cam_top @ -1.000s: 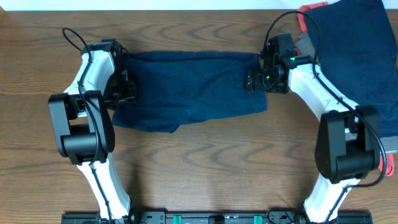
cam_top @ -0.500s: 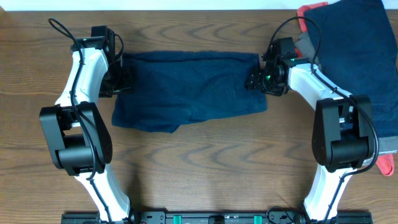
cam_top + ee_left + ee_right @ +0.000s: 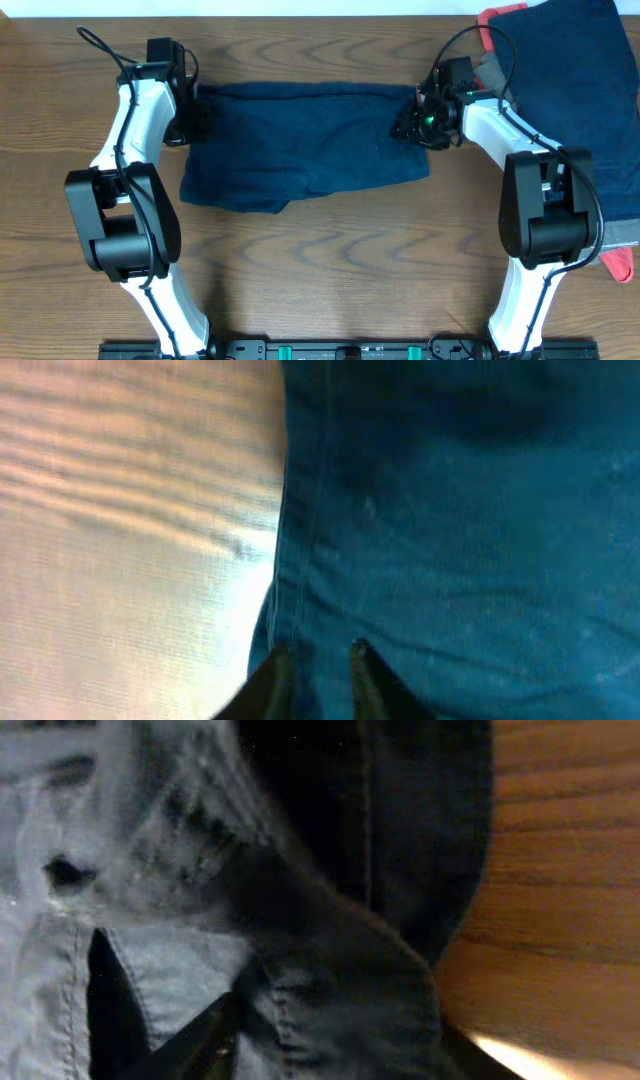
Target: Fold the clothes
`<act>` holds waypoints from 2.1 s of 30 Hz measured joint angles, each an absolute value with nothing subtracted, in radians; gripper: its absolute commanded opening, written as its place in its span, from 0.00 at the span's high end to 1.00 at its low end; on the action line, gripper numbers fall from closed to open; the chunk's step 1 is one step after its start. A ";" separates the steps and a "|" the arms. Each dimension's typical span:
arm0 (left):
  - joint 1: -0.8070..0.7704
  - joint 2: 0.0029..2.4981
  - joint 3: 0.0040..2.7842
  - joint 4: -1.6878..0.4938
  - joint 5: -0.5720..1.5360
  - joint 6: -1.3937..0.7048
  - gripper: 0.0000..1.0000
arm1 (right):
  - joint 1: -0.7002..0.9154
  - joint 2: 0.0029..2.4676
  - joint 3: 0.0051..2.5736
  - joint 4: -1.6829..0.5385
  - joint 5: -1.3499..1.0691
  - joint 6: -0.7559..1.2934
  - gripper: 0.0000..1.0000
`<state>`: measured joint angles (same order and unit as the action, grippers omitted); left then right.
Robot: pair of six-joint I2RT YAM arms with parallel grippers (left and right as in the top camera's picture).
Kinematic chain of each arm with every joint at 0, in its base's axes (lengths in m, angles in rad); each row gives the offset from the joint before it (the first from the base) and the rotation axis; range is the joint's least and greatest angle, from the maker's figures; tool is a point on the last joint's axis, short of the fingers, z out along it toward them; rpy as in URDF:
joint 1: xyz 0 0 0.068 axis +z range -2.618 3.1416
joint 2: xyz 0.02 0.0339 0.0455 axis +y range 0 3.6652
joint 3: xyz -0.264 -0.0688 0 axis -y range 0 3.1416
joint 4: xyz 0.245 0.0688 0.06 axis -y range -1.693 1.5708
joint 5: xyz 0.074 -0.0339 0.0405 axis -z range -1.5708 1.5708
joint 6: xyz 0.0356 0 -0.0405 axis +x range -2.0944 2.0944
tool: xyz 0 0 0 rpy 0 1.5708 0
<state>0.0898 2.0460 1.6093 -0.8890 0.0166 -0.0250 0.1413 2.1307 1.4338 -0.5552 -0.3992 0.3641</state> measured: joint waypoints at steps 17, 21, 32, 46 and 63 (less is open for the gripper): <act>0.090 2.156 1.565 -0.777 0.017 -0.089 0.94 | 0.113 2.152 1.430 -0.556 -0.459 0.355 0.99; 0.090 2.166 1.565 -0.776 0.032 -0.124 0.94 | 0.094 2.153 1.428 -0.565 -0.486 0.345 0.99; 0.049 2.166 1.565 -0.762 0.133 -0.162 0.94 | 0.025 2.104 1.406 -0.649 -0.487 0.286 0.99; -0.110 2.170 1.565 -0.723 0.159 -0.253 0.94 | 0.075 1.692 1.406 -0.688 -0.437 0.271 0.99; -0.182 2.170 1.565 -0.711 0.178 -0.326 0.94 | 0.397 1.699 1.422 -0.297 -0.293 0.466 0.99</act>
<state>-0.1818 2.1700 1.5646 -0.7109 0.1776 -0.3256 0.3973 1.6993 1.4216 -0.2966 -0.2932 0.4660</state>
